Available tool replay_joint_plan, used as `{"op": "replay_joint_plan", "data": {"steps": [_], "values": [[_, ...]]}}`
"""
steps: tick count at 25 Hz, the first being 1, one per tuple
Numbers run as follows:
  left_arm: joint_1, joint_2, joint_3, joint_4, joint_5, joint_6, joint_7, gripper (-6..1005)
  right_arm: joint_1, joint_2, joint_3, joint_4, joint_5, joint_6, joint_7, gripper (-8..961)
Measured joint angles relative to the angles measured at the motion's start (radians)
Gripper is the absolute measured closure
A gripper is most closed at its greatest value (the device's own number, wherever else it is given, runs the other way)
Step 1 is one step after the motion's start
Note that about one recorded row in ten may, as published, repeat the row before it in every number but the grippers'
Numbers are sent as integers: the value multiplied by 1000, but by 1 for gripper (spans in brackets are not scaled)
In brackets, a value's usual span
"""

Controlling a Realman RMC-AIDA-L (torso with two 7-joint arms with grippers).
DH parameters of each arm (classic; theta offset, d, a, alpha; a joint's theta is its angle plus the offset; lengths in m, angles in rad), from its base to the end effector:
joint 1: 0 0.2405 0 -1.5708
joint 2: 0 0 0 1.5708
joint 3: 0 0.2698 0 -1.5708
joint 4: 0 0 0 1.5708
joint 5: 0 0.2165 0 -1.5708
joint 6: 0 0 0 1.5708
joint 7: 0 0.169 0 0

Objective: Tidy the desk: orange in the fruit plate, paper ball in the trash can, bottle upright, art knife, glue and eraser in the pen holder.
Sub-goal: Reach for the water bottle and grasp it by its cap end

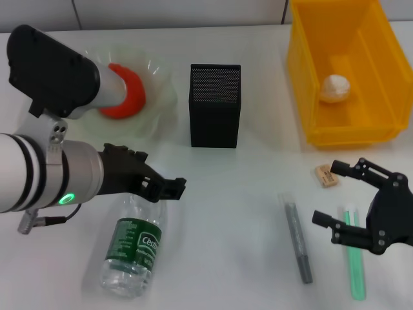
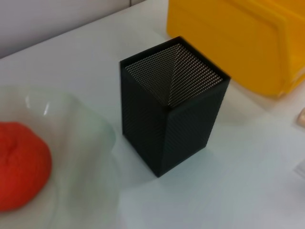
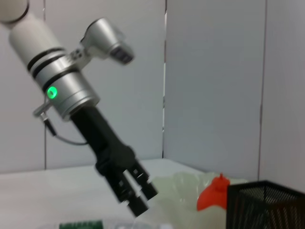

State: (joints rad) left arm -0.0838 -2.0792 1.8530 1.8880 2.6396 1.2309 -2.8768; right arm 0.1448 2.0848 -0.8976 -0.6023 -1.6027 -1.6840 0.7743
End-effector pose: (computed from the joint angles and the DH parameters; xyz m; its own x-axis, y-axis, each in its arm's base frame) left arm -0.1771 0.2853 -0.0520 0.7763 0.6246 0.0849 0.5703 -0.6386 -0.5166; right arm 0.3168 0.2368 -0.0296 0.7859 0.0127 -0.6183 -0.2846 -0.8802 -0.3798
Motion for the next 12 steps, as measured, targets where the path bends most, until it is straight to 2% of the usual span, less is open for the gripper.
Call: {"op": "replay_joint_plan", "data": {"steps": [7,12], "values": [[-8,-1,6,-76,0,-78,-3,184,9,-2,1,19,-38,19,-12,112],[-40,-1,10,-144,-16,-105,-3,184,13,-2,-1,24,-44,32,-13,112]]}}
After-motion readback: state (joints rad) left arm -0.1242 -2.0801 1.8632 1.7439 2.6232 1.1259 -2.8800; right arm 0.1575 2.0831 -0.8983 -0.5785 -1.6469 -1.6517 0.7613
